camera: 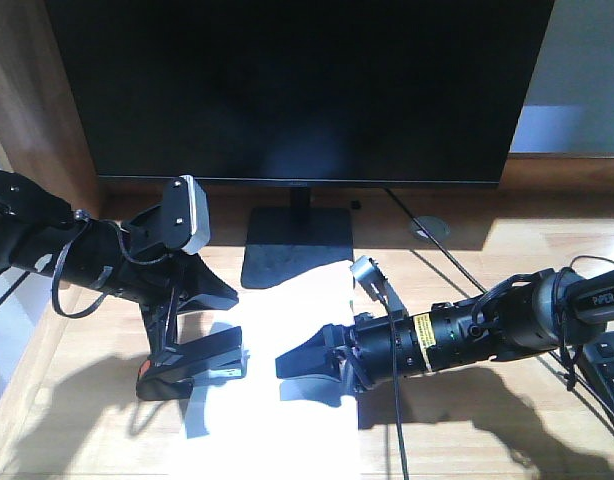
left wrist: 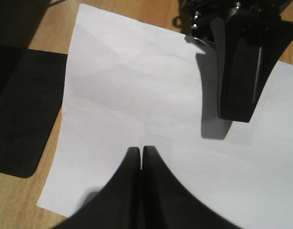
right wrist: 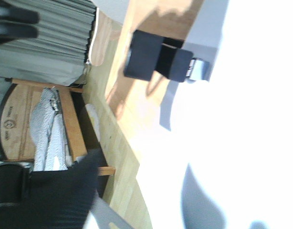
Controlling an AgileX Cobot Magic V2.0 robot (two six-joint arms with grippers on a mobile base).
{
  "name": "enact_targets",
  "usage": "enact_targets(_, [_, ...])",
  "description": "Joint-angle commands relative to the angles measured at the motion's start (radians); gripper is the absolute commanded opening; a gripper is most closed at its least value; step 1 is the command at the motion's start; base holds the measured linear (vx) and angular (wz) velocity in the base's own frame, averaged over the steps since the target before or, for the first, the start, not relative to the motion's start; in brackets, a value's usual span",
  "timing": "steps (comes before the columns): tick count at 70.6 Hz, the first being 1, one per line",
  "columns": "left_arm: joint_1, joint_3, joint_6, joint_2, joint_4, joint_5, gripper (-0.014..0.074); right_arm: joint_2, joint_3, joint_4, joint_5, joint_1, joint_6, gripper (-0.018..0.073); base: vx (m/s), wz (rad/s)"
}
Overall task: Grab stapler and paper to desk for stapling
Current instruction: 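Open both grippers and withdraw them from the stapler and paper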
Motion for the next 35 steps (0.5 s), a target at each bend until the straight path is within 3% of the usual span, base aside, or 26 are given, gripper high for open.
enact_targets(1, [-0.003,-0.017,-0.011,-0.048,-0.046,0.018,-0.0006,-0.063,-0.020,0.033,-0.004,-0.004,-0.004,0.0623,0.00,0.00])
enact_targets(7, [-0.003,-0.017,-0.011,-0.048,-0.046,0.018,-0.0006,-0.090,-0.020,0.031,0.051,-0.004,-0.002,0.0665,0.00,0.00])
enact_targets(18, [-0.003,-0.017,-0.011,-0.048,-0.046,0.018,-0.0006,-0.167,-0.020,-0.021,0.208,-0.004,0.018,0.0645,0.00,0.00])
enact_targets(35, [-0.003,-0.017,-0.011,-0.048,-0.046,0.018,-0.0006,-0.257,-0.020,-0.263,0.461,-0.004,0.164,0.0613,0.00,0.00])
